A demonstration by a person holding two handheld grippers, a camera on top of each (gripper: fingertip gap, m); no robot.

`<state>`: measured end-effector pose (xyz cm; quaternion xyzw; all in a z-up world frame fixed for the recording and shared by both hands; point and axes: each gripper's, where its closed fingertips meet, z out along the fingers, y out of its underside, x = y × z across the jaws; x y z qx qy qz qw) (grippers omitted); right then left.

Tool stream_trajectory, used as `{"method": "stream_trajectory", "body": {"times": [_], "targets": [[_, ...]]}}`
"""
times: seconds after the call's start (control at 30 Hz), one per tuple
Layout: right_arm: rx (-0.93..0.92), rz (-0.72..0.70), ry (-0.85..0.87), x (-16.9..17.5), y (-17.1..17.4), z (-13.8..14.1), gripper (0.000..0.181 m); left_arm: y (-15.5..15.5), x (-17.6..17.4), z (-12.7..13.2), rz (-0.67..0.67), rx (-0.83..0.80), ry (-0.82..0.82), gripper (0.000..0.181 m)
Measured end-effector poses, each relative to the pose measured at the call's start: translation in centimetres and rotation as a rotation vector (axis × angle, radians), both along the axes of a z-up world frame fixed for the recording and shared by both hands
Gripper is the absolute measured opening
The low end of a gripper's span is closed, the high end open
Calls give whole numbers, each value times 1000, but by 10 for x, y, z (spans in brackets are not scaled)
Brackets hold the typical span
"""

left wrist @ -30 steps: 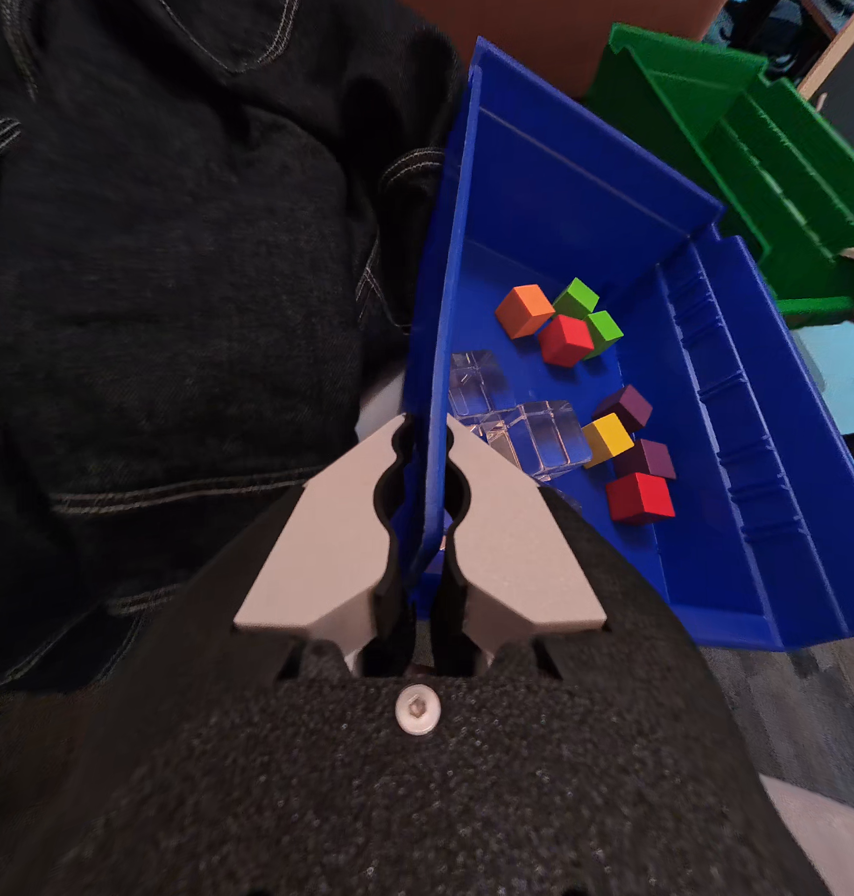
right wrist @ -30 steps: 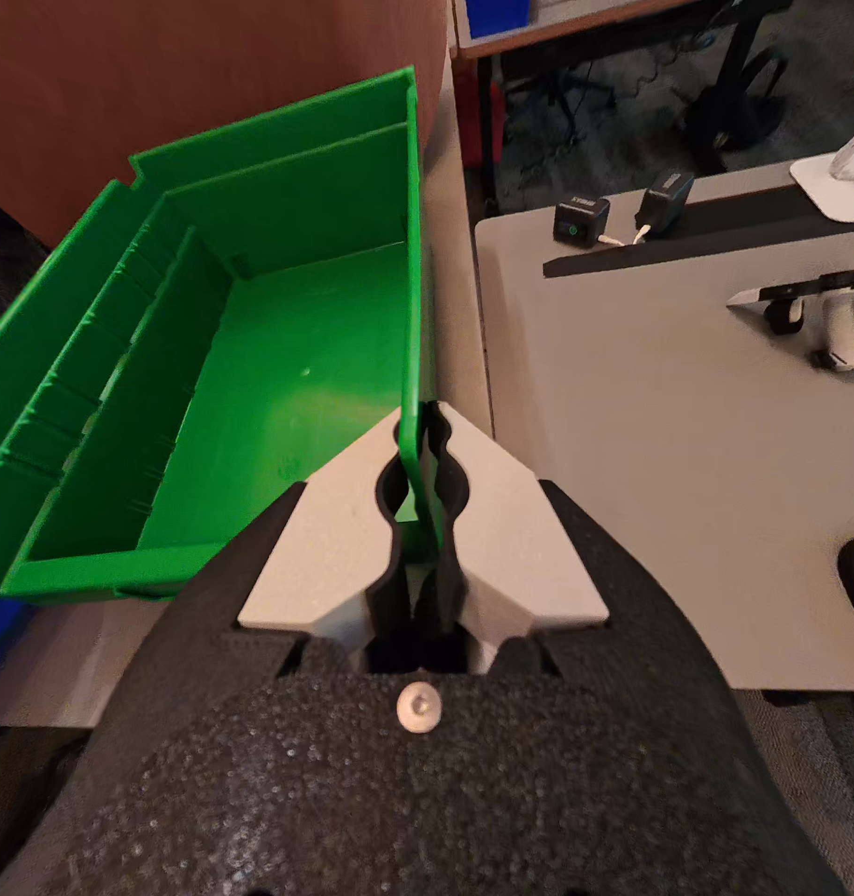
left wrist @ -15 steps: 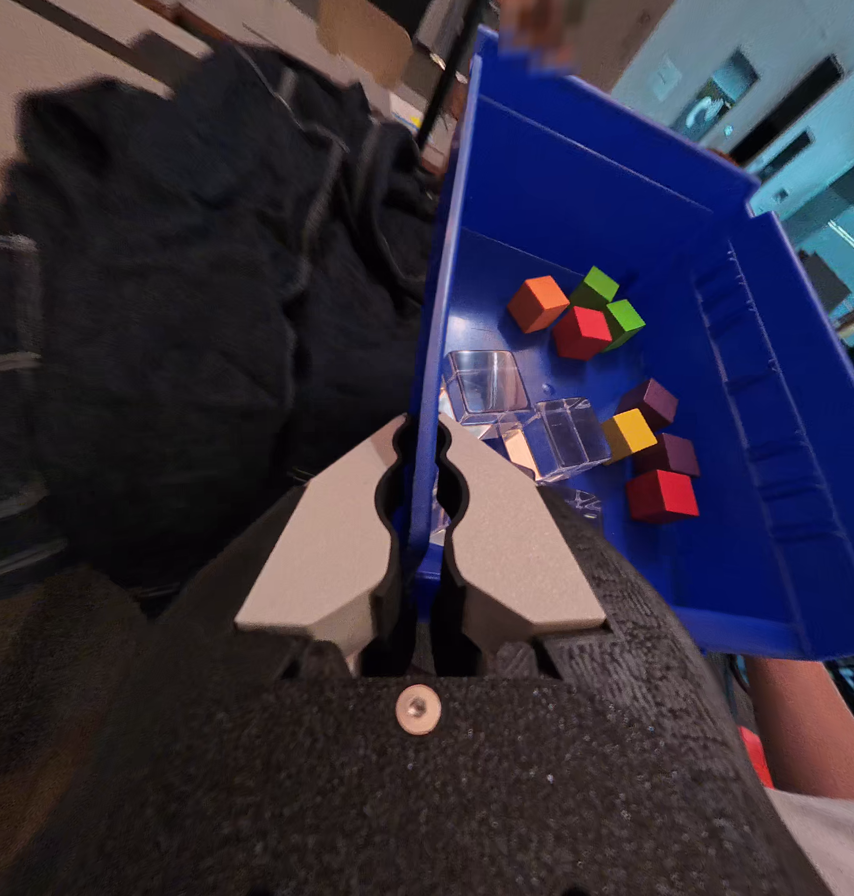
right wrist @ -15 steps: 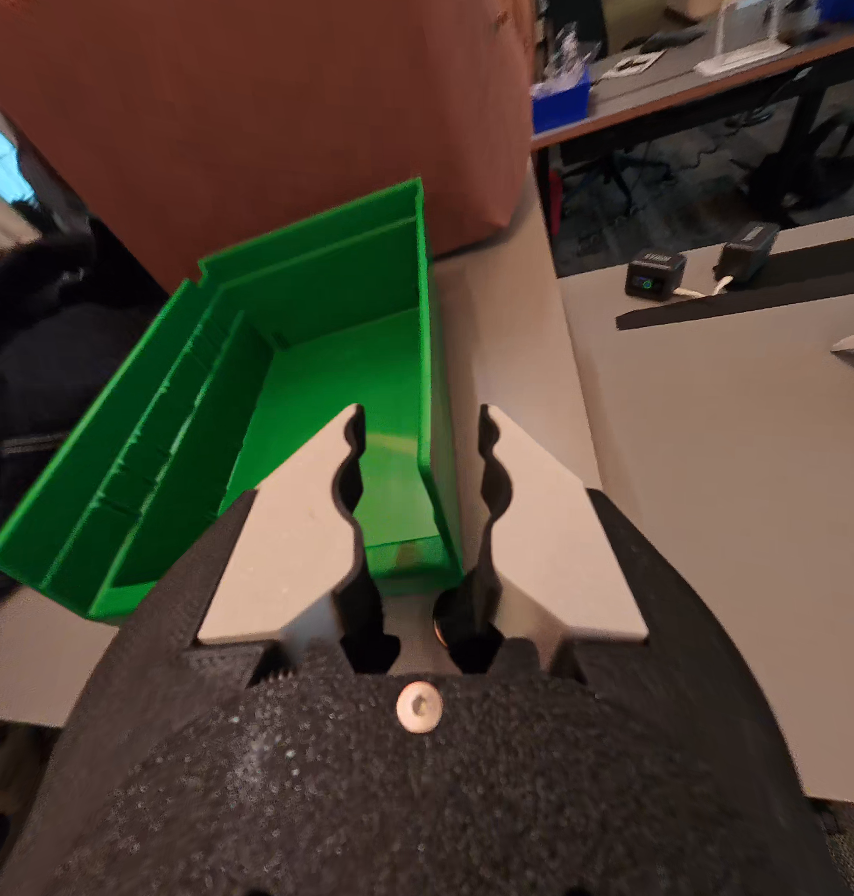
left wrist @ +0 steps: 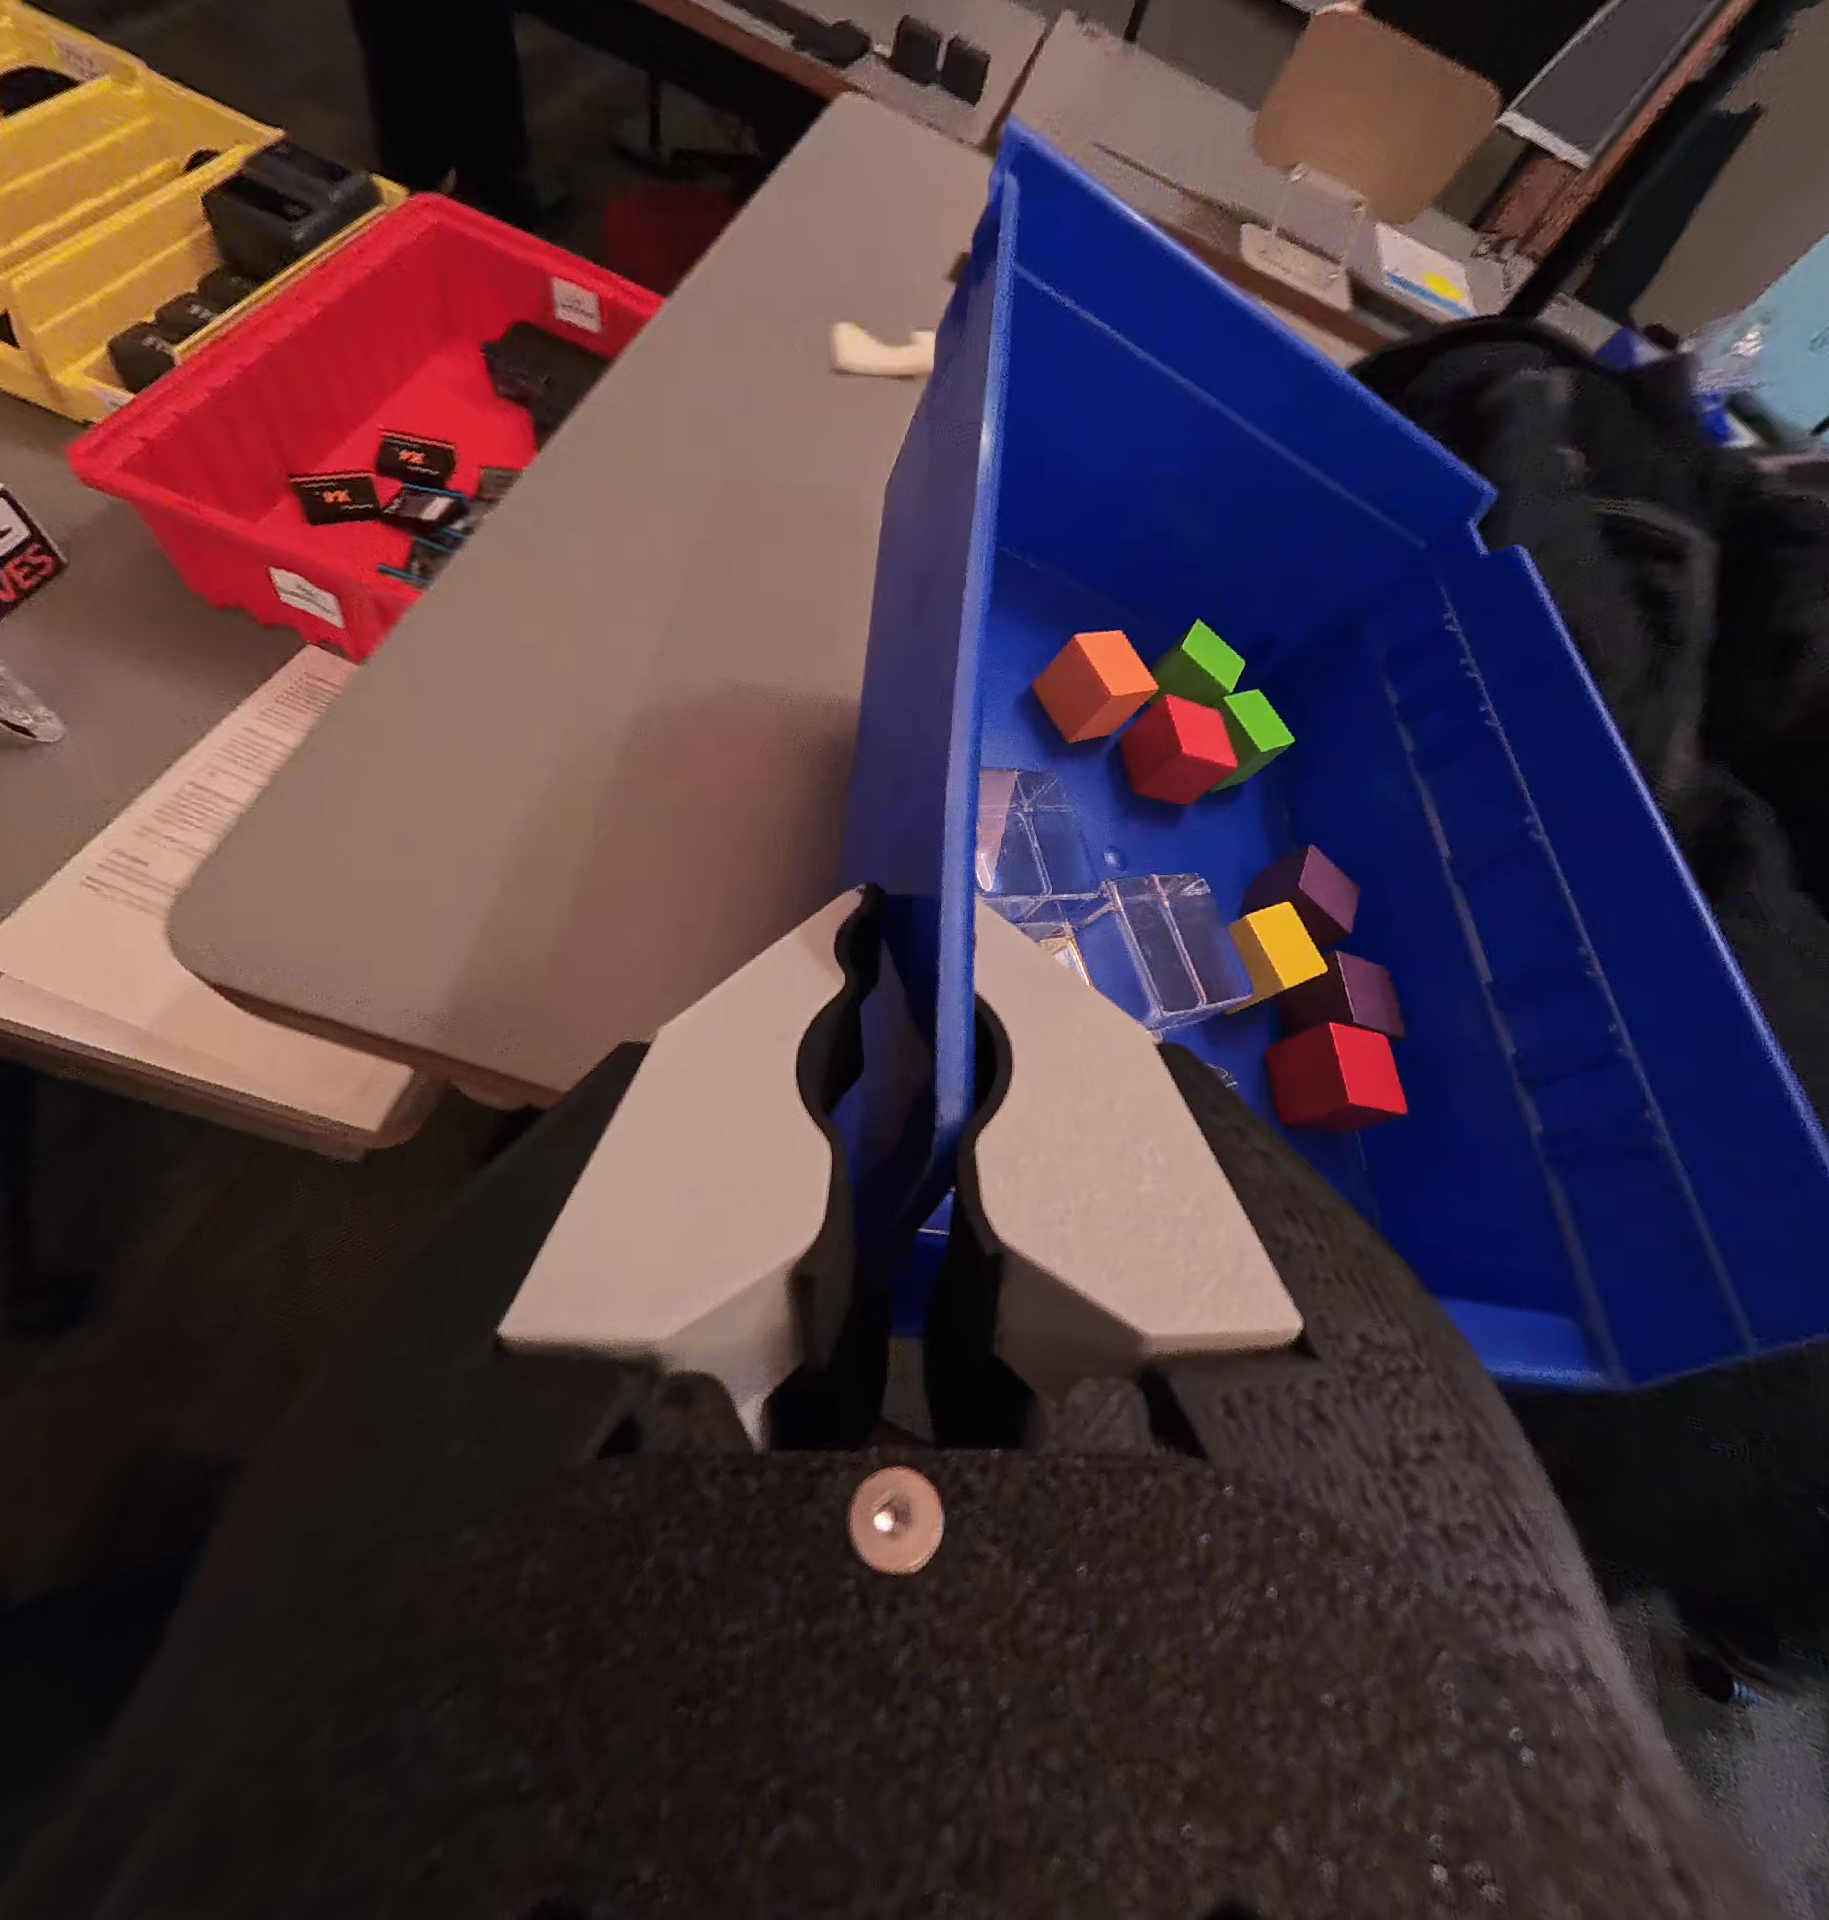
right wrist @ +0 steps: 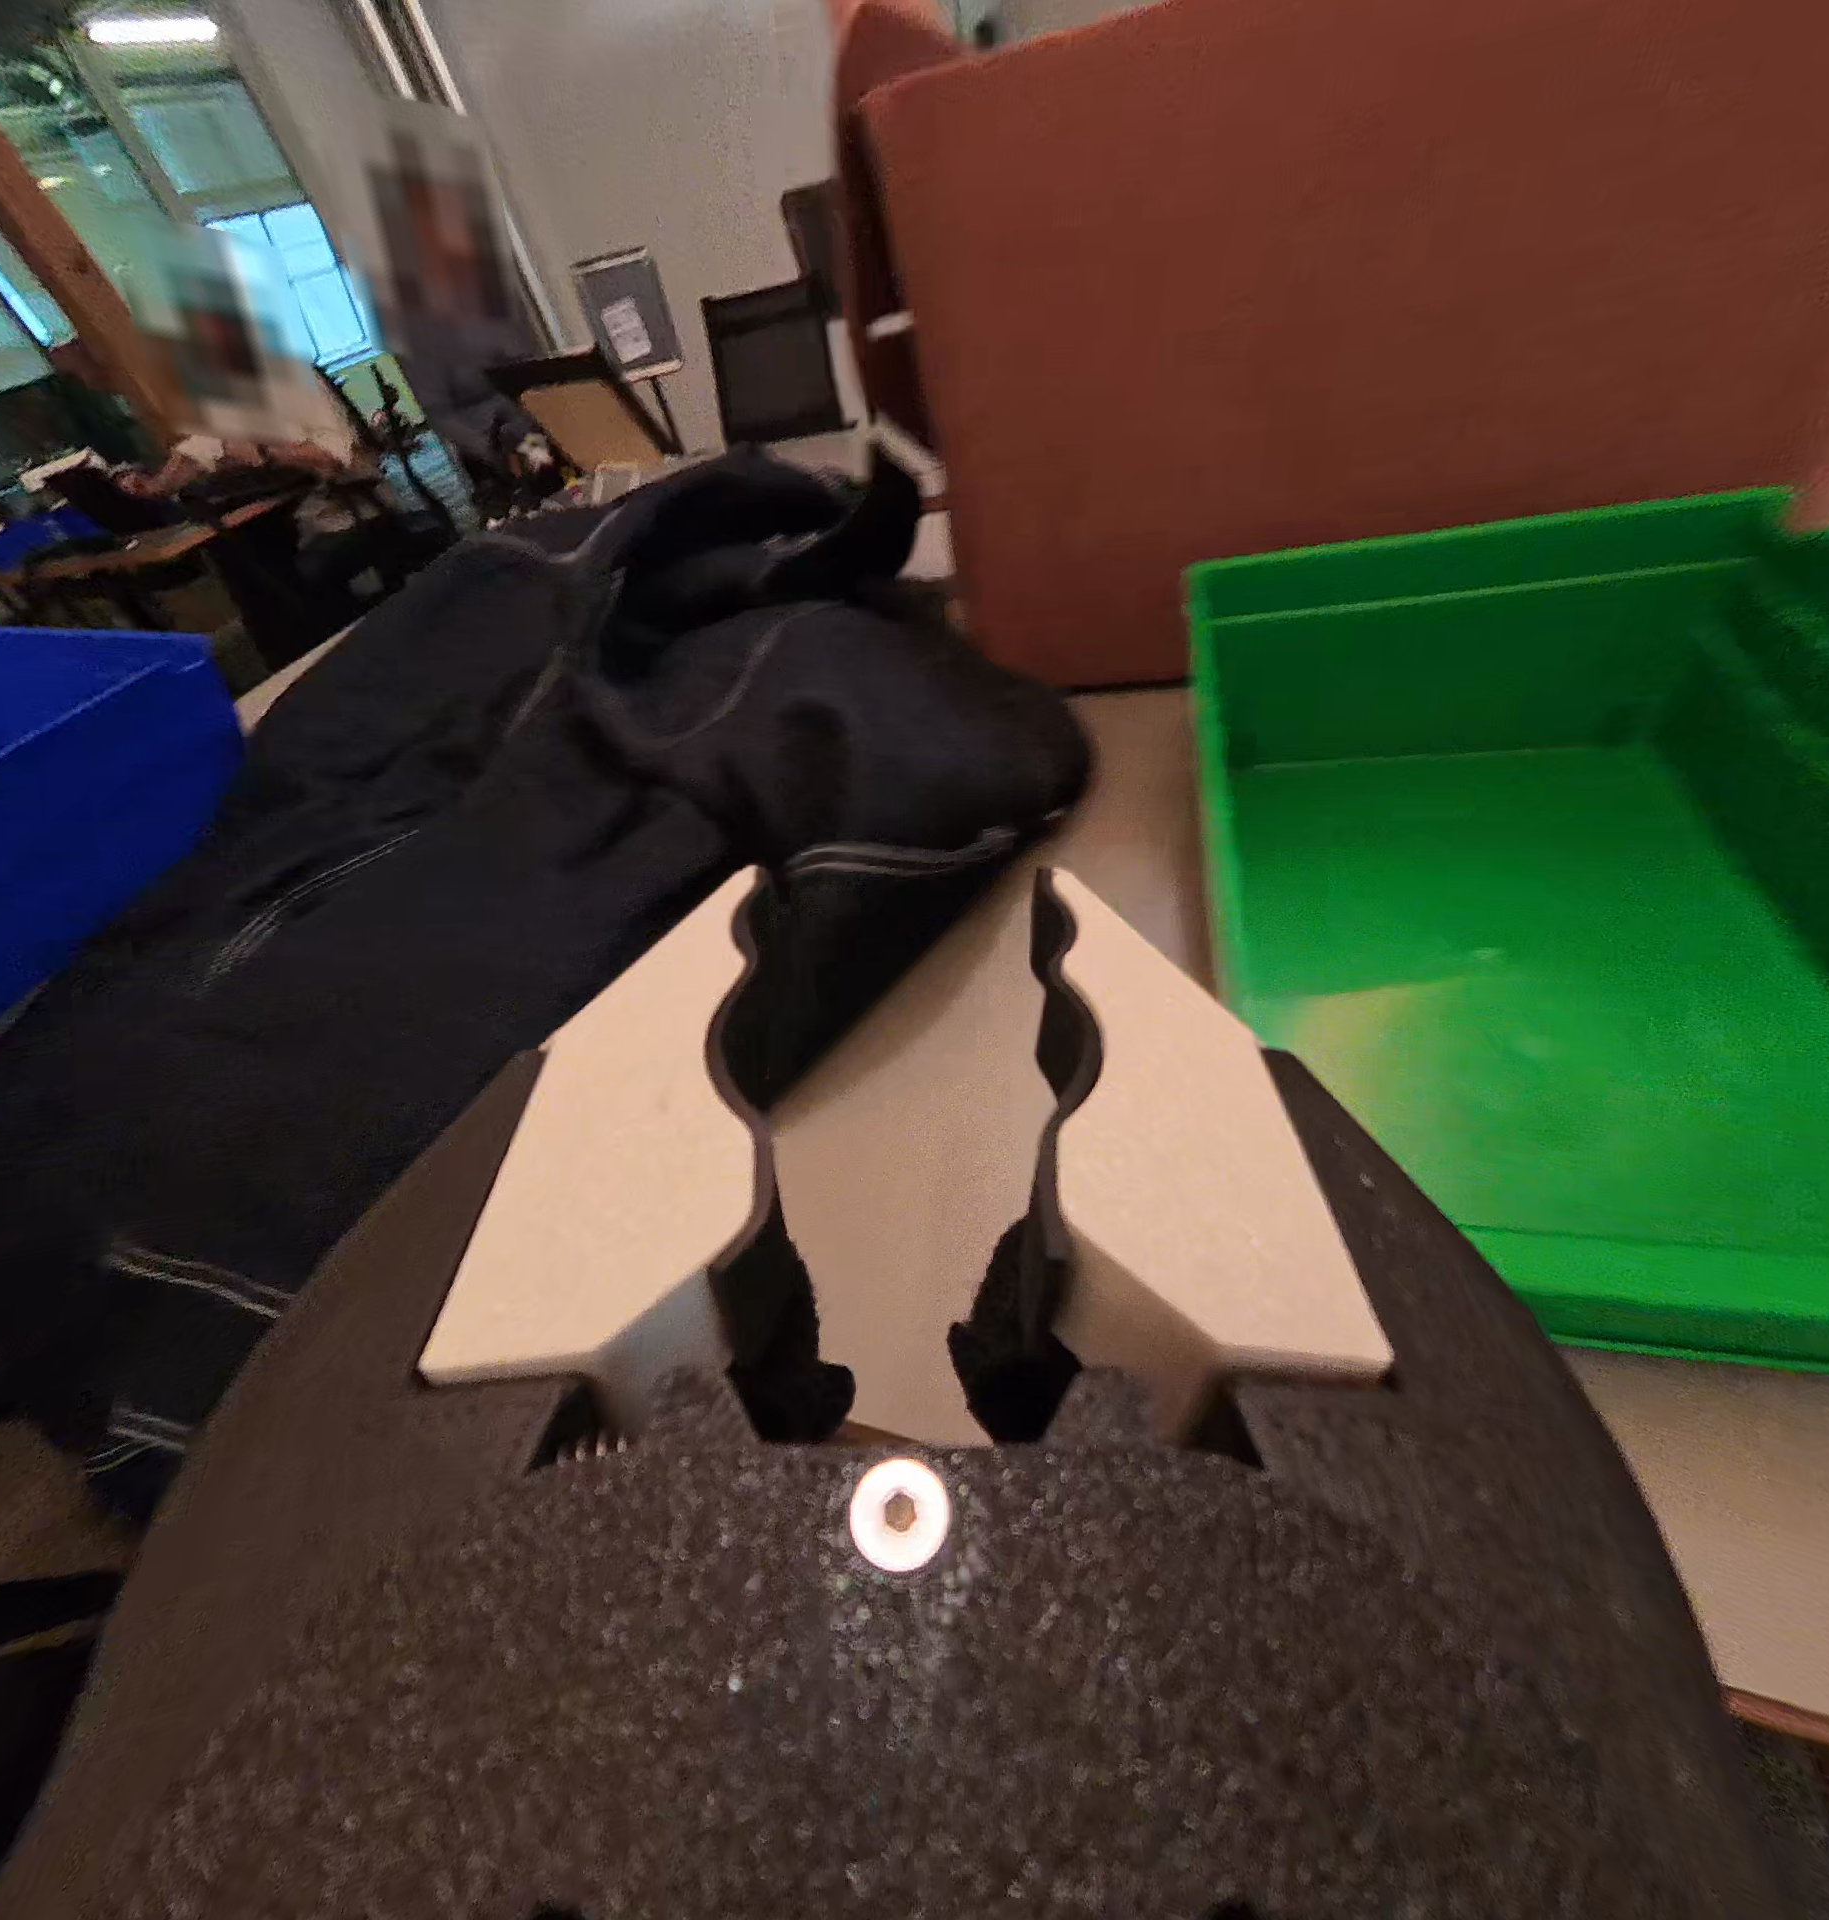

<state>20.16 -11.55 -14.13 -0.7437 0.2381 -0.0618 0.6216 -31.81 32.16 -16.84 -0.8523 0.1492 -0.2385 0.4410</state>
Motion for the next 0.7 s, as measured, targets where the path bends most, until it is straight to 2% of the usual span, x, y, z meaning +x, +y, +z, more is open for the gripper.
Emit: {"method": "stream_trajectory", "body": {"times": [0.17, 0.3, 0.43, 0.57, 0.6, 0.63, 0.7], "targets": [[-47, 45, 4, -82, 89, -5, 47, 105, -24, -43, -53, -46, -28, 9], [-89, 106, -32, -136, 154, 5, 47, 159, -28, -68, -99, -90, -39, 8], [-124, 123, -86, -168, 191, 10, 49, 178, -22, -78, -211, -65, 10, 8], [-162, 121, -89, -181, 208, 4, 50, 179, -18, -77, -257, -89, -13, 12], [-169, 113, -86, -179, 210, 2, 51, 177, -18, -75, -268, -108, -42, 21], [-170, 107, -77, -177, 212, 0, 52, 176, -19, -69, -263, -117, -73, 36], [-152, 90, -40, -171, 212, 1, 54, 173, -31, -52, -222, -84, -112, 41]]}}
